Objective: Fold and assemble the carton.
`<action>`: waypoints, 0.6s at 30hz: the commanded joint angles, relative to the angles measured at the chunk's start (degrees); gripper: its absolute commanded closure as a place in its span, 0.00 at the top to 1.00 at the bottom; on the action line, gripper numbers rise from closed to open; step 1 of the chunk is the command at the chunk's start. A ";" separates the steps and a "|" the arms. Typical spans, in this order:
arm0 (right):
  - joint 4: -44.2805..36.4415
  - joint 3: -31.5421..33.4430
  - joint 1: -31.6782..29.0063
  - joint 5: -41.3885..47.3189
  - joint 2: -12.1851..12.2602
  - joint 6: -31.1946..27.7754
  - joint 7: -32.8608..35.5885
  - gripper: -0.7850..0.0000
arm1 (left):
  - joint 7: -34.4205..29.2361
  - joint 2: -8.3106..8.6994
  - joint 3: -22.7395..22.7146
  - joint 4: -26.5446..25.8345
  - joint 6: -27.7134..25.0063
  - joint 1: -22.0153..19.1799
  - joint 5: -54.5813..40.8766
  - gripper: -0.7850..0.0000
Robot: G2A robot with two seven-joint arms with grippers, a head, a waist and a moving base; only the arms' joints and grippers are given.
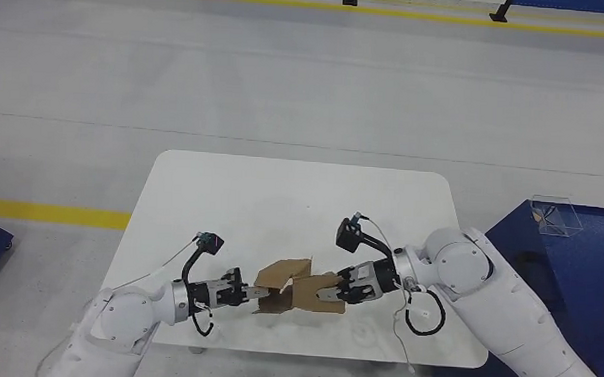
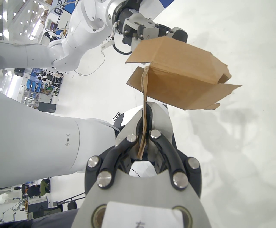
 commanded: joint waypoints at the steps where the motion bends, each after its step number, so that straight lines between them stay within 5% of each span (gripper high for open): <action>1: -0.04 -0.19 0.09 0.06 -0.07 -0.15 0.29 0.00 | 0.98 -0.08 1.02 0.40 0.13 -0.27 0.91 1.00; 14: 0.91 -1.94 0.76 1.10 -0.81 -0.93 0.40 0.00 | 3.34 -0.48 6.84 1.01 2.30 -2.84 5.26 0.98; 18: 1.15 -2.80 1.17 1.73 -1.17 -1.34 0.53 0.00 | 3.76 -0.54 7.59 1.52 2.71 -3.47 4.96 0.91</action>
